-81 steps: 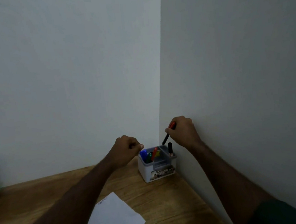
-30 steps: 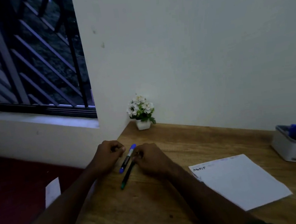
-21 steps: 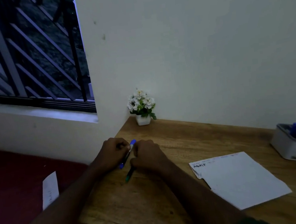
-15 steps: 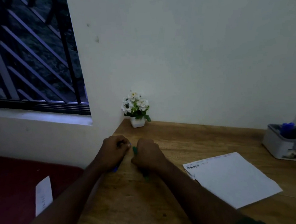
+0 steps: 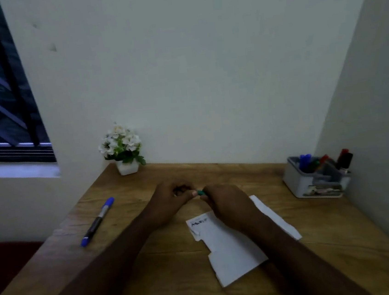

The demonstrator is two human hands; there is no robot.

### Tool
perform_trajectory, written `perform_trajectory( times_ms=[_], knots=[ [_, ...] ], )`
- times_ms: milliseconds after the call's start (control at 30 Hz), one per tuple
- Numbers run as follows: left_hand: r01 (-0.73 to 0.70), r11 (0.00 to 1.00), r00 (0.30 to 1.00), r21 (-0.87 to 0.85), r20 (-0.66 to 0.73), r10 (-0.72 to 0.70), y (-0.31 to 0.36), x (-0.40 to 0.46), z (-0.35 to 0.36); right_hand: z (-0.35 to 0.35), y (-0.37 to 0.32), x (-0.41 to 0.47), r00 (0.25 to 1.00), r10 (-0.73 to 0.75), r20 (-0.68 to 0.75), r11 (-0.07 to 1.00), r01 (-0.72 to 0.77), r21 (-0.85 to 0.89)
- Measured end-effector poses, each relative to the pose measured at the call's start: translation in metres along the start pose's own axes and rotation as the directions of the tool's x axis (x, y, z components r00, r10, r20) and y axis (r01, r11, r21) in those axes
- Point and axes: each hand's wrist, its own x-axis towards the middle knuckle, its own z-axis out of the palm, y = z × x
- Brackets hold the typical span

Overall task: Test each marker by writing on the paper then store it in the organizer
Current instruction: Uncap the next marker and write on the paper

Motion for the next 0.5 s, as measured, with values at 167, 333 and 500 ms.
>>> perform_trajectory(
  times_ms=[167,333,500],
  knots=[
    [-0.058,0.998,0.997,-0.011,0.043,0.058,0.001,0.021,0.049,0.0,0.041,-0.023,0.998,0.022,-0.058,0.998,-0.026,-0.057],
    [-0.048,0.995,0.996,-0.091,0.064,0.054,0.003,0.034,0.062,0.001,0.064,-0.025,0.983,0.025,-0.181,0.995,-0.041,-0.087],
    [-0.048,0.99,0.998,-0.13,0.042,0.054,0.002,0.036,0.059,0.009,0.073,-0.019,0.979,0.049,-0.196,0.999,-0.049,0.002]
  ],
)
